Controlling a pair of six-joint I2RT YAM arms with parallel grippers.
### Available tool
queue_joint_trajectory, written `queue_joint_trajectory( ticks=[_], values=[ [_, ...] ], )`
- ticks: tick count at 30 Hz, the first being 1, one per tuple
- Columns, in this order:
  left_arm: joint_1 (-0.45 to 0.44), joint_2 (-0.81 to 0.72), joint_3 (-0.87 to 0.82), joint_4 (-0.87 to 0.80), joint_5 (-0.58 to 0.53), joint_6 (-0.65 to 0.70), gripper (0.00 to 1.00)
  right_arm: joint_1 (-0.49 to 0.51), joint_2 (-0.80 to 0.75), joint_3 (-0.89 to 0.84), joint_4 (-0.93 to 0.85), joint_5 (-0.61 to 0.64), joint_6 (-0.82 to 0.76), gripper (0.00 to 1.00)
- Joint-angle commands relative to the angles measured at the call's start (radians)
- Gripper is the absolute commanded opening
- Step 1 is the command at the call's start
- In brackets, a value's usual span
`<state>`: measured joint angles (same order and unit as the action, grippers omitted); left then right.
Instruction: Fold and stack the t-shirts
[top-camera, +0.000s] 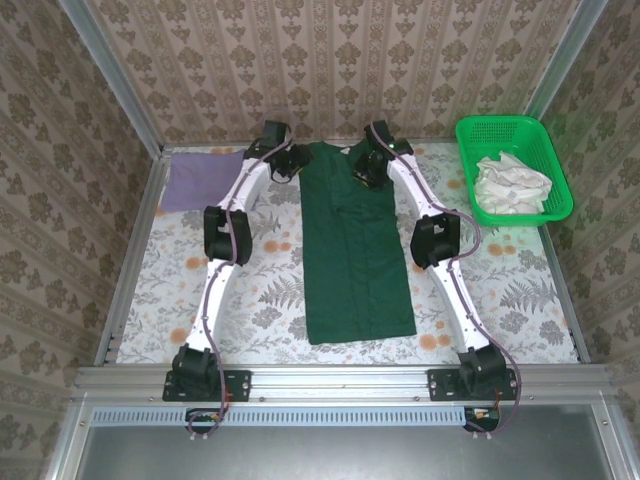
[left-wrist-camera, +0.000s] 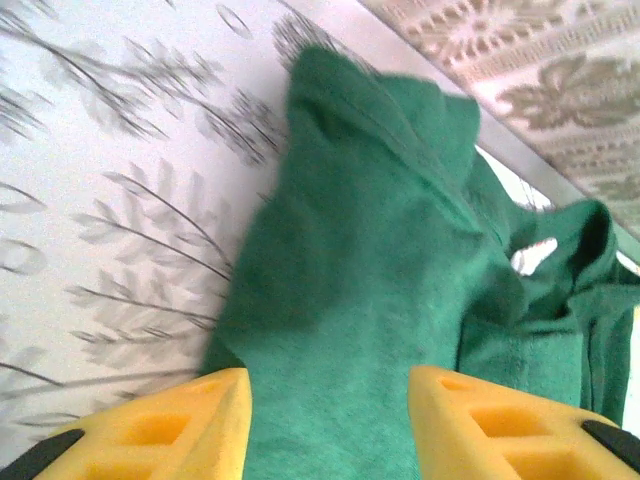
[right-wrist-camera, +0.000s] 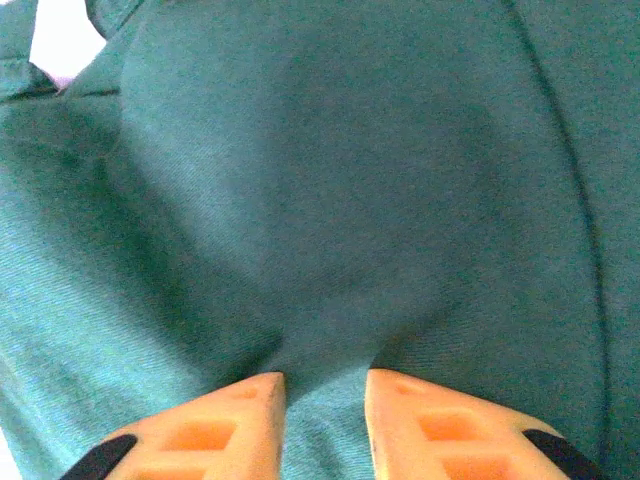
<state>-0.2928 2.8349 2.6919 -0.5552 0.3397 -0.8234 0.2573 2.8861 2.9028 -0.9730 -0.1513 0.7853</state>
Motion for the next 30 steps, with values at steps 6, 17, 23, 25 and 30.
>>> queue_joint_trajectory(
  ticks=[6, 17, 23, 25, 30],
  values=[
    [0.031, -0.103, 0.026, 0.015, 0.111, 0.032, 0.76, -0.031, -0.133, 0.082, -0.144, -0.070, -0.058, 0.59],
    [-0.040, -0.663, -0.634, -0.017, 0.077, 0.176, 0.80, -0.091, -0.330, 0.282, -0.731, 0.087, -0.337, 0.72],
    [-0.099, -0.889, -1.068, -0.060, 0.172, 0.273, 0.68, -0.075, -0.479, 0.154, -0.827, 0.100, -0.366, 0.70],
    [-0.113, -0.972, -1.199, -0.064, 0.166, 0.302, 0.67, -0.082, -0.531, 0.091, -0.826, 0.094, -0.367, 0.70],
    [-0.130, -1.132, -1.400, -0.066, 0.160, 0.361, 0.67, -0.097, -0.723, -0.219, -0.790, 0.078, -0.382, 0.71]
  ],
)
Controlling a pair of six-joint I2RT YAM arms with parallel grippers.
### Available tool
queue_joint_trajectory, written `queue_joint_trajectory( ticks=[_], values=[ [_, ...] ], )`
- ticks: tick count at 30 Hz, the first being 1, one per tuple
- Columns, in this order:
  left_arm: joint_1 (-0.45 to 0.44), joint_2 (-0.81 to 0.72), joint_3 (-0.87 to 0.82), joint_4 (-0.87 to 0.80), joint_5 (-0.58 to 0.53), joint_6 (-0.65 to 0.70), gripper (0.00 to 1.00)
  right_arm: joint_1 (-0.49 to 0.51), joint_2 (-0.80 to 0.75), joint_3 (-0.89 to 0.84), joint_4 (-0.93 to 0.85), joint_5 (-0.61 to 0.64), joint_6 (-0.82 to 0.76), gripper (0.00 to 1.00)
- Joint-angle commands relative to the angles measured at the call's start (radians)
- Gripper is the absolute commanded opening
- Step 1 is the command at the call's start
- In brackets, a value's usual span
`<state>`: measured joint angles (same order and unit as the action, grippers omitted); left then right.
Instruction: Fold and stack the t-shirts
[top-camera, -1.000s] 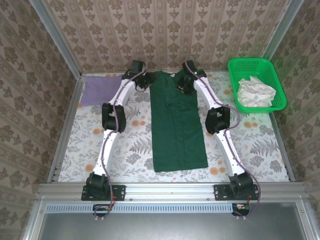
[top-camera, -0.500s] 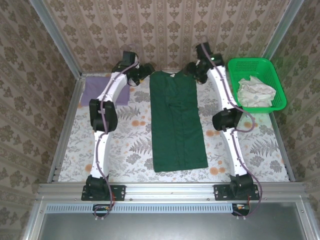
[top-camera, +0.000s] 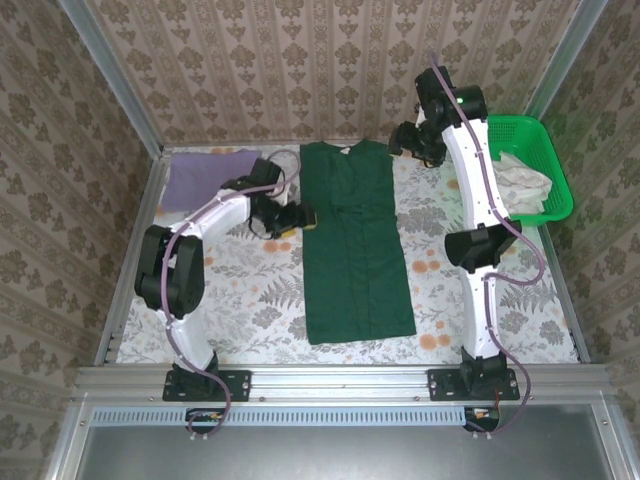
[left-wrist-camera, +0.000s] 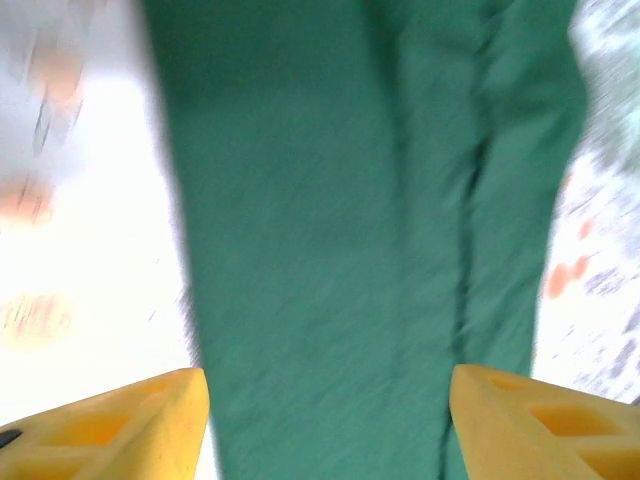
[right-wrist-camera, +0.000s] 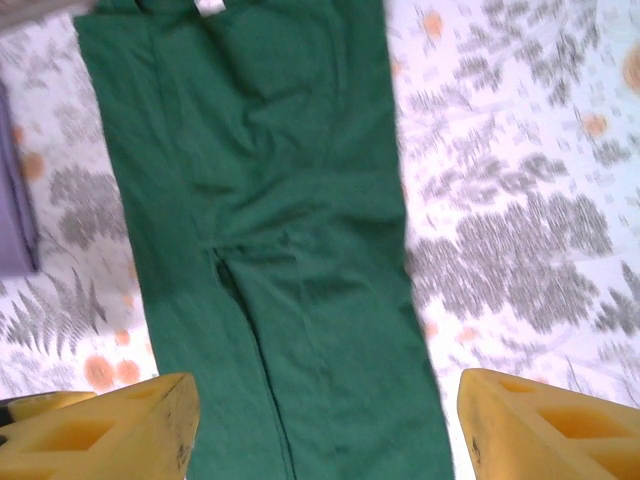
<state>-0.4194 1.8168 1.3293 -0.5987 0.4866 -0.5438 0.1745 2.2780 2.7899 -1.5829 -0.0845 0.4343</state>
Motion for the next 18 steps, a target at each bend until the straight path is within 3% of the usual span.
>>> queue_joint_trajectory(
  ticks=[1, 5, 9, 12, 15, 18],
  values=[
    [-0.007, -0.142, -0.059, -0.034, 0.010, 0.097, 0.67, -0.020, -0.175, -0.197, -0.162, -0.008, -0.036, 0.72],
    [-0.021, -0.247, -0.167, -0.048, 0.010, 0.098, 0.67, -0.031, -0.461, -0.648, -0.002, -0.103, -0.061, 0.72],
    [-0.065, -0.346, -0.311, -0.061, 0.066, 0.086, 0.66, -0.029, -0.921, -1.424, 0.424, -0.277, 0.007, 0.78],
    [-0.098, -0.396, -0.412, -0.040, 0.136, 0.052, 0.62, -0.025, -1.147, -1.862, 0.615, -0.425, 0.113, 0.71],
    [-0.155, -0.419, -0.462, -0.036, 0.185, 0.033, 0.58, -0.009, -1.244, -2.104, 0.682, -0.477, 0.178, 0.62],
    [-0.215, -0.419, -0.511, 0.000, 0.217, -0.019, 0.55, 0.005, -1.283, -2.225, 0.740, -0.489, 0.203, 0.59]
  ],
)
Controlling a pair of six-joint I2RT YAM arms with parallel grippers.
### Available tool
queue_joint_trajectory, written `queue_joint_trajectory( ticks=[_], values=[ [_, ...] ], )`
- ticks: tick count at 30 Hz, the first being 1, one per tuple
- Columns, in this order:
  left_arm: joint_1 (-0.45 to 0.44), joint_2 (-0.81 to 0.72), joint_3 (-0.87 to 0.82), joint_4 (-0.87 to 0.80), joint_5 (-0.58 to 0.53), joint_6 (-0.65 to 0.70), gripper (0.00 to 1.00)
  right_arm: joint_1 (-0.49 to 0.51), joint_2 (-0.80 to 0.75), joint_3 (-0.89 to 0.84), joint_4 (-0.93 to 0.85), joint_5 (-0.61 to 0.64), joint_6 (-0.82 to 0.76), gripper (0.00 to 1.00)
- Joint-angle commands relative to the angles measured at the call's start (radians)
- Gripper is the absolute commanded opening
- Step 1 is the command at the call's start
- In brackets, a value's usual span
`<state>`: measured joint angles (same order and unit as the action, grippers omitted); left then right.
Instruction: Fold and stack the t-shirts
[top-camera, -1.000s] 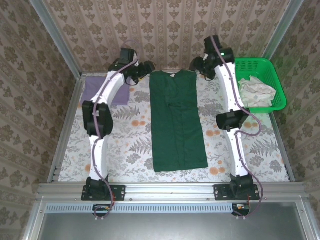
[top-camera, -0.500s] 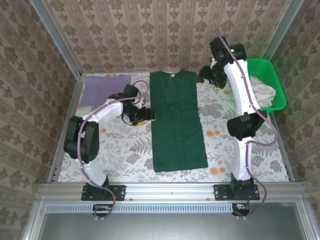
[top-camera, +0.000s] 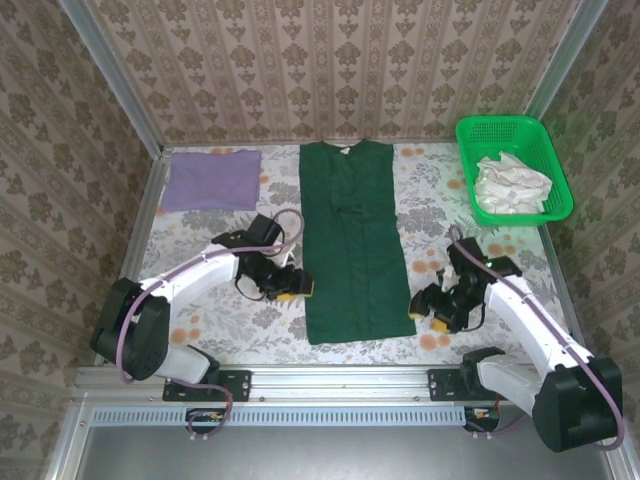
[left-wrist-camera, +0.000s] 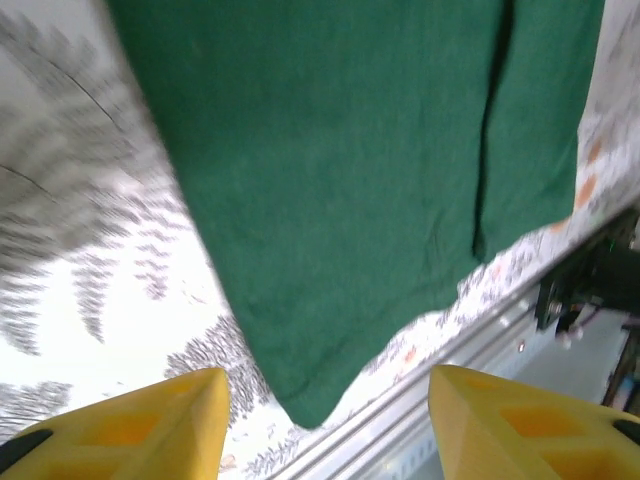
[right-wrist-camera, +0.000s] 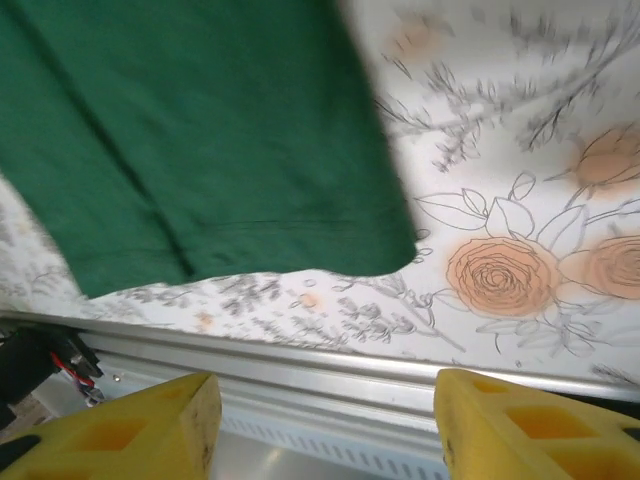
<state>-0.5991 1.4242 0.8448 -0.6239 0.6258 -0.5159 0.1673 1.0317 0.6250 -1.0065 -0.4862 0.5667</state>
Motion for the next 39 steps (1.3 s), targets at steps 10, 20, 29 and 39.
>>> queue_joint_trajectory(
  ticks=[10, 20, 29, 39],
  values=[
    [-0.166, 0.028, -0.152, 0.154, 0.060, -0.178, 0.50, 0.041, 0.027, -0.169, 0.366, -0.008, 0.124, 0.51],
    [-0.203, 0.070, -0.150, 0.100, 0.037, -0.147, 0.50, 0.058, 0.155, -0.163, 0.379, 0.031, 0.091, 0.44],
    [-0.242, 0.124, -0.144, 0.104, 0.025, -0.123, 0.48, 0.091, 0.190, -0.169, 0.407, 0.011, 0.096, 0.33],
    [-0.250, 0.169, -0.100, 0.098, -0.045, -0.129, 0.13, 0.099, 0.198, -0.169, 0.388, 0.026, 0.114, 0.04]
  ],
)
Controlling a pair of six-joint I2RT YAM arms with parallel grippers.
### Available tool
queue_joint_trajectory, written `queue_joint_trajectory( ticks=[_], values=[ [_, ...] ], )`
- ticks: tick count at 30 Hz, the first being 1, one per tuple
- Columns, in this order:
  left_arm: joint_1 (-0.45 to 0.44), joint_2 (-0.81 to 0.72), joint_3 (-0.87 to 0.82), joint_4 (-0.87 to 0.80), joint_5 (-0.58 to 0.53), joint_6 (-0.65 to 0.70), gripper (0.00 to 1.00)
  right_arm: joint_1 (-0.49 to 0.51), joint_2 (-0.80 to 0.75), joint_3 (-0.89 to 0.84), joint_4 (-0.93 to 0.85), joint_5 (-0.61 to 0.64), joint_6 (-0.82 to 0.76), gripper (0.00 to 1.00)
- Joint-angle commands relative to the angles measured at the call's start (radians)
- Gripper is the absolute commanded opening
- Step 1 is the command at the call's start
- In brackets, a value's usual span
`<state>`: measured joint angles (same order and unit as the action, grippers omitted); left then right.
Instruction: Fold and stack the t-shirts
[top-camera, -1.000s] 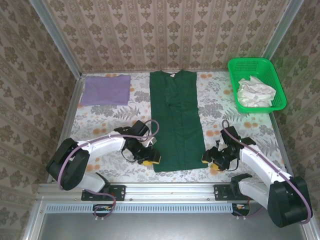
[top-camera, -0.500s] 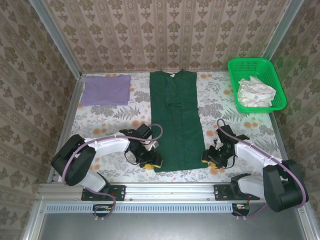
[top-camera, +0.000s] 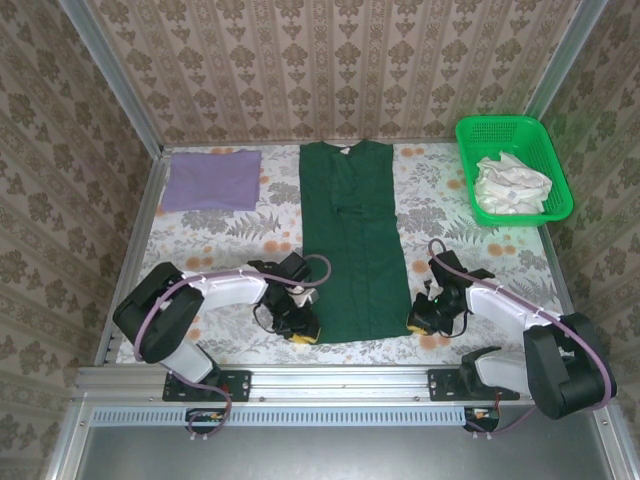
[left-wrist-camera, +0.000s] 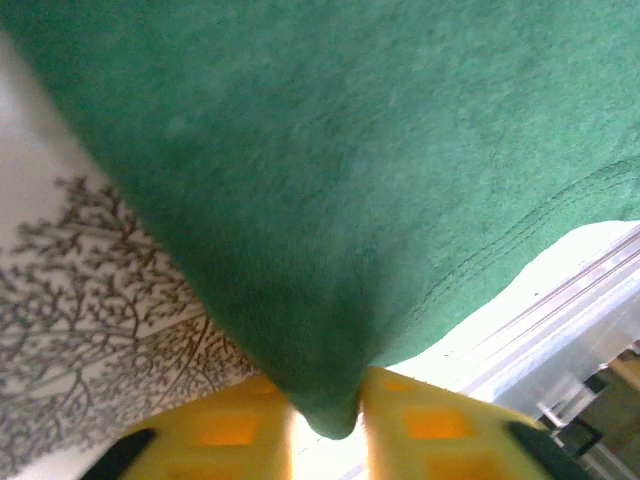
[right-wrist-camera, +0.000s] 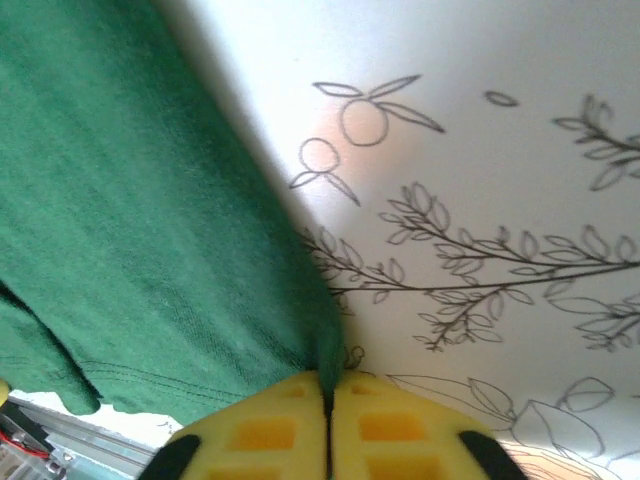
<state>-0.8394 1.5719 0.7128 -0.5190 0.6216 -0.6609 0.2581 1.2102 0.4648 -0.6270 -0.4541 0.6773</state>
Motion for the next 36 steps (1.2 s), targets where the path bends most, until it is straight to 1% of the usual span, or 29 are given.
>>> queue_joint_trajectory(
  ticks=[1, 2, 6, 8, 9, 12, 15, 20, 23, 26, 29, 32, 36],
  values=[
    [-0.008, 0.021, 0.041, -0.022, -0.061, 0.019, 0.04, 0.009, 0.024, -0.008, -0.001, -0.009, 0.009, 0.01],
    [-0.007, 0.018, 0.048, -0.035, -0.079, 0.024, 0.00, 0.010, 0.026, -0.007, -0.014, -0.015, 0.013, 0.00],
    [0.015, -0.021, 0.046, -0.092, -0.113, 0.040, 0.00, 0.020, 0.006, 0.013, -0.129, -0.024, 0.047, 0.00],
    [0.028, -0.061, 0.030, -0.121, -0.124, 0.048, 0.00, 0.036, -0.012, 0.011, -0.176, -0.059, 0.088, 0.00],
    [0.038, -0.084, 0.022, -0.136, -0.130, 0.053, 0.00, 0.054, -0.027, 0.003, -0.176, -0.078, 0.113, 0.00],
    [0.074, -0.132, -0.002, -0.163, -0.111, 0.062, 0.00, 0.095, -0.056, -0.019, -0.195, -0.077, 0.167, 0.00],
    [0.084, -0.141, 0.001, -0.182, -0.085, 0.084, 0.00, 0.120, -0.075, -0.018, -0.171, -0.098, 0.210, 0.00],
    [0.084, -0.132, 0.032, -0.220, -0.051, 0.116, 0.00, 0.128, -0.048, -0.002, -0.133, -0.090, 0.251, 0.00],
    [0.103, -0.133, 0.069, -0.270, -0.031, 0.147, 0.00, 0.130, -0.059, 0.054, -0.130, -0.078, 0.260, 0.00],
    [0.153, -0.129, 0.133, -0.317, -0.011, 0.181, 0.00, 0.116, -0.061, 0.146, -0.131, -0.061, 0.271, 0.00],
    [0.203, -0.098, 0.226, -0.350, 0.012, 0.203, 0.00, 0.081, -0.036, 0.230, -0.105, -0.057, 0.293, 0.00],
    [0.237, -0.048, 0.330, -0.381, 0.015, 0.213, 0.00, 0.030, 0.022, 0.339, -0.106, -0.028, 0.281, 0.00],
    [0.296, 0.030, 0.455, -0.381, 0.015, 0.200, 0.00, -0.043, 0.137, 0.481, -0.102, 0.029, 0.247, 0.00]
  ],
)
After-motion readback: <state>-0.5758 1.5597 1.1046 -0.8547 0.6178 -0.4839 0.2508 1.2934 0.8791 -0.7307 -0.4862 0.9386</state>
